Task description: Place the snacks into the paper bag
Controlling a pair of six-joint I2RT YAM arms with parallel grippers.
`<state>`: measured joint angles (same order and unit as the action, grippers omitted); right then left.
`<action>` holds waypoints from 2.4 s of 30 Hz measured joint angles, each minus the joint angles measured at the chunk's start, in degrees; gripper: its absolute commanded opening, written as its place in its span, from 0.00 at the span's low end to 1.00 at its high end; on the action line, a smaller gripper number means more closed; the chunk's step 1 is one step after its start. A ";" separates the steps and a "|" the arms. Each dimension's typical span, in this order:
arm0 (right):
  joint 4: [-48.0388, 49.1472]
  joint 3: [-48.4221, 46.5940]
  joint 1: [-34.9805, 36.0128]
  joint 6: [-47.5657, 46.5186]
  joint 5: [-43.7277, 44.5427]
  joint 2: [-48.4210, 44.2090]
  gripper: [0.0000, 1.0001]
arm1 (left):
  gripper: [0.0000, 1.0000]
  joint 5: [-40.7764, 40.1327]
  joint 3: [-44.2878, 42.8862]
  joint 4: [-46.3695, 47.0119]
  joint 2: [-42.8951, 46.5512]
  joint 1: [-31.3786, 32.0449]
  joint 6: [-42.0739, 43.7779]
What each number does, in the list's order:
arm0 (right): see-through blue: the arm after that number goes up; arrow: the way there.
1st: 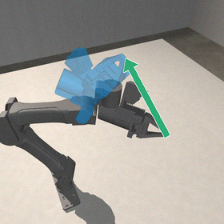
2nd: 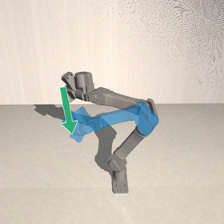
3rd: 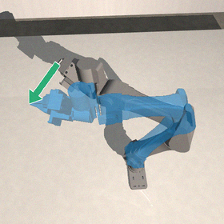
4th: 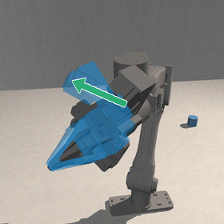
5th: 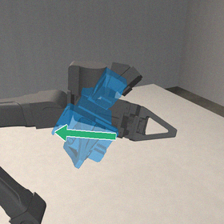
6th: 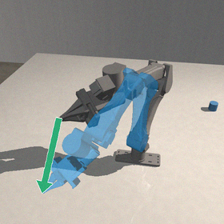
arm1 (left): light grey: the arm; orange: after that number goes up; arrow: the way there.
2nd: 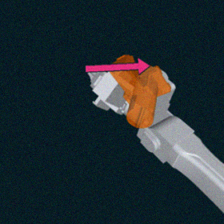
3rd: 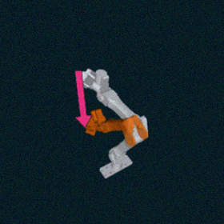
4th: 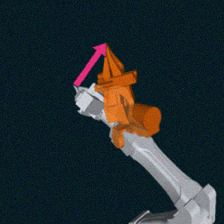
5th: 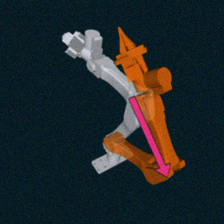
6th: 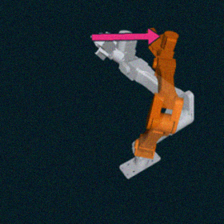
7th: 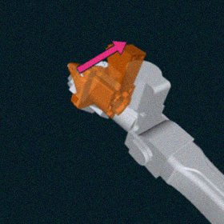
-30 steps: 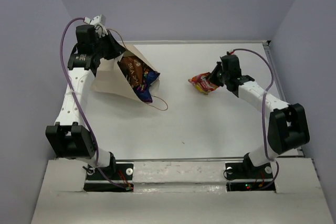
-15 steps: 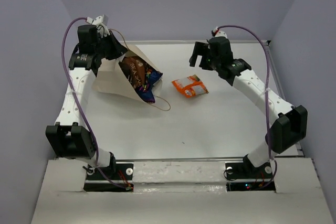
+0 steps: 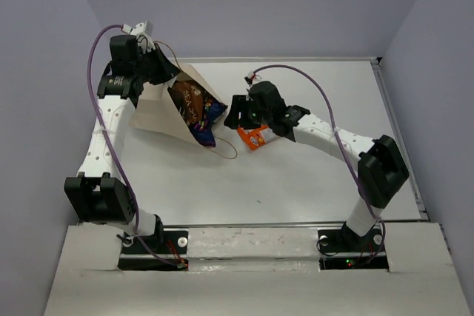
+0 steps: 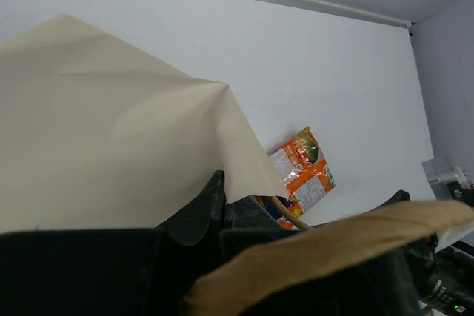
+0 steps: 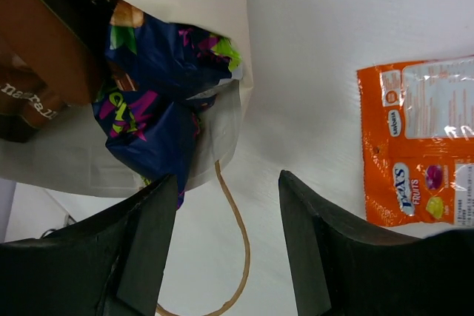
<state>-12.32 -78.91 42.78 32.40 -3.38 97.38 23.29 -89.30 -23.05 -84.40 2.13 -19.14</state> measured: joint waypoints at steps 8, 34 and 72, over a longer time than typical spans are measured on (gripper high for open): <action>5.73 2.84 0.00 3.96 -4.90 2.58 0.60 | 0.00 0.02 0.00 0.04 0.00 0.02 0.00; 11.06 -3.87 -1.20 9.99 -5.18 15.10 0.01 | 0.00 -0.59 0.00 0.04 0.02 -0.02 0.15; -41.77 -57.22 2.99 7.06 11.19 22.32 0.01 | 0.69 -6.73 8.11 -1.68 8.04 0.00 11.19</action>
<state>-54.08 -136.14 45.78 39.46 7.81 119.70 16.56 -81.19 -24.73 -76.36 2.13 -7.94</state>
